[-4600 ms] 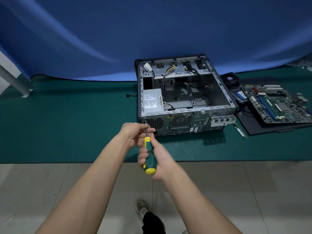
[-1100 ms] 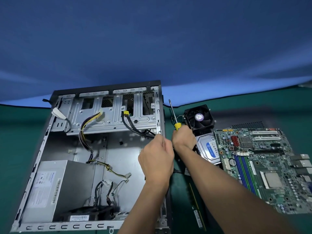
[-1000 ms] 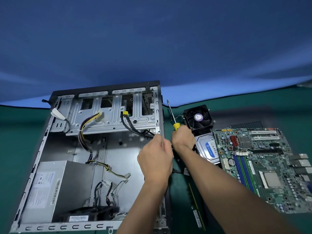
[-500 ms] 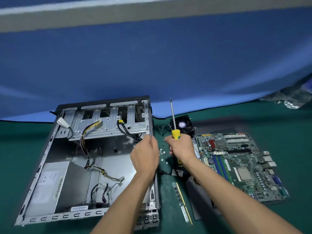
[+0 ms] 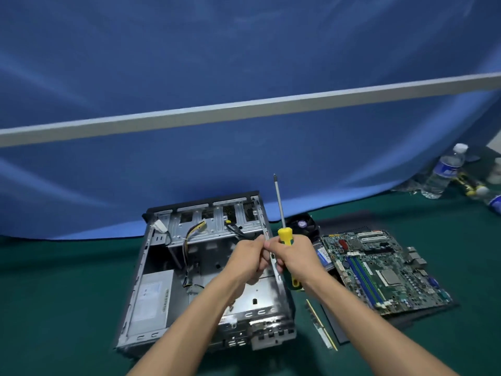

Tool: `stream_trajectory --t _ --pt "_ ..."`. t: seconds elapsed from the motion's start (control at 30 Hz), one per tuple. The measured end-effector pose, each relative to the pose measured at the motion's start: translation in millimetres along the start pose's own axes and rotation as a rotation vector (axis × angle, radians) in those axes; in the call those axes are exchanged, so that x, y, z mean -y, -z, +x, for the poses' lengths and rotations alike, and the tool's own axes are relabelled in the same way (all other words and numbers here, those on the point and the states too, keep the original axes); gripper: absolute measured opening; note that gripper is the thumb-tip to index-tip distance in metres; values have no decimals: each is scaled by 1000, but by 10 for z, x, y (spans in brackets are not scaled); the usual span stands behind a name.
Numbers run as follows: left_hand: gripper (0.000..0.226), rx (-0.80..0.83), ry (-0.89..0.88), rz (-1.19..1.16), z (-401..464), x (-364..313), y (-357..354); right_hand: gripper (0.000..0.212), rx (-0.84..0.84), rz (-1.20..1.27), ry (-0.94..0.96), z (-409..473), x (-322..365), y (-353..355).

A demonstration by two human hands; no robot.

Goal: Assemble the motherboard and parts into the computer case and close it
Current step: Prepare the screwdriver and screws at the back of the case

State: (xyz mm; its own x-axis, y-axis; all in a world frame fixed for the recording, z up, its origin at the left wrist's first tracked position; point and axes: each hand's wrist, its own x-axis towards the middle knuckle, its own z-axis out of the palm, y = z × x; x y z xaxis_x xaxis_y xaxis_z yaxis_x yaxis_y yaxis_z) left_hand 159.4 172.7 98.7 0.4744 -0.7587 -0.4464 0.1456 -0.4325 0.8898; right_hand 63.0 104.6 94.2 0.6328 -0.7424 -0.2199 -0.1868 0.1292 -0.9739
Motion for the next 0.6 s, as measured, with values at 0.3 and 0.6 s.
stream_trajectory --t 0.3,0.6 --pt "28 -94 -77 -522 -959 303 743 15 -22 -185 90 -850 -6 -751" --pt "28 -142 -49 -1091 -1435 566 1356 32 -4 -935 287 -1597 -28 -905"
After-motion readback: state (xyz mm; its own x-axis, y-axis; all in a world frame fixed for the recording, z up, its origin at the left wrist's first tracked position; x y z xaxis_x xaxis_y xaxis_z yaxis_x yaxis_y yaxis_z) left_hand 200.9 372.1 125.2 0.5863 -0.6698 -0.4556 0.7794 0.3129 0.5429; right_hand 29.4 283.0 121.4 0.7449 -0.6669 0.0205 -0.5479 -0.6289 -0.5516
